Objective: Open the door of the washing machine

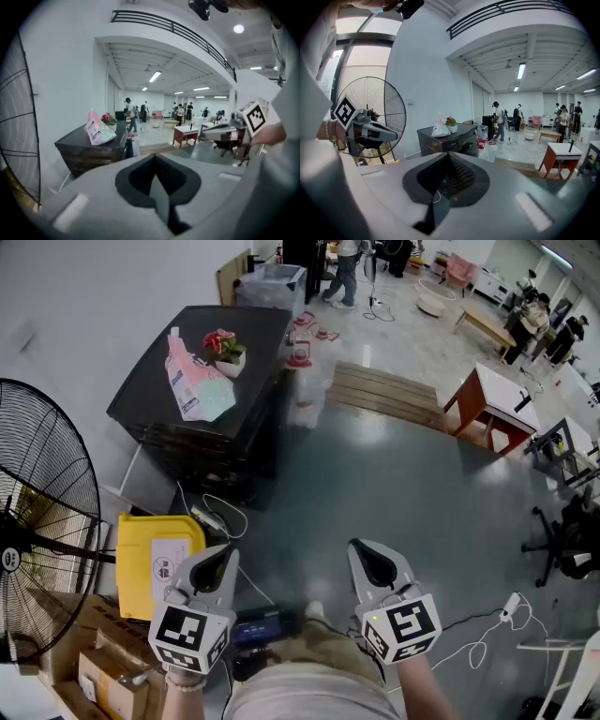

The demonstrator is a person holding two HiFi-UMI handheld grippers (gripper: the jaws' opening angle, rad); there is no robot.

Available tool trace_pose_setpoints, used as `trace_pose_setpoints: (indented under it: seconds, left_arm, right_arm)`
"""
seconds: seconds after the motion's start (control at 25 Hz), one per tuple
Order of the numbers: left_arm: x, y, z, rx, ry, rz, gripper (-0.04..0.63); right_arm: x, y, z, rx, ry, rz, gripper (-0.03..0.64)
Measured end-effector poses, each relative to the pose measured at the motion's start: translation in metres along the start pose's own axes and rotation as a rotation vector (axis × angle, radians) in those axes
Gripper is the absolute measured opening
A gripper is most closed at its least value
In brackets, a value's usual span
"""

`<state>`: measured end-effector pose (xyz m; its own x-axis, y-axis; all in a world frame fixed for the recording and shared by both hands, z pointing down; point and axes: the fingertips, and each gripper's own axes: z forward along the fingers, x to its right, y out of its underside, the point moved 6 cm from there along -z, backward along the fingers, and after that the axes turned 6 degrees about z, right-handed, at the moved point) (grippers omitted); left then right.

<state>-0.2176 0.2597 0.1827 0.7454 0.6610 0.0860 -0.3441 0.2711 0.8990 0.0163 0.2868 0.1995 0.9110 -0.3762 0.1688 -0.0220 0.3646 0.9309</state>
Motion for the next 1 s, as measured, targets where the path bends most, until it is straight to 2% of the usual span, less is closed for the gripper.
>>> trace_pose_setpoints:
  seconds: [0.88,1.0]
  left_arm:
    - [0.016,-0.005,0.013,0.017,-0.014,-0.028,-0.006]
    - [0.017,-0.007,0.013,0.022,-0.020,-0.040,0.049]
  right_arm:
    - [0.018,0.001,-0.001,-0.010,-0.031,0.006,0.006]
    - [0.018,0.001,0.000,-0.009,-0.027,0.004,0.017]
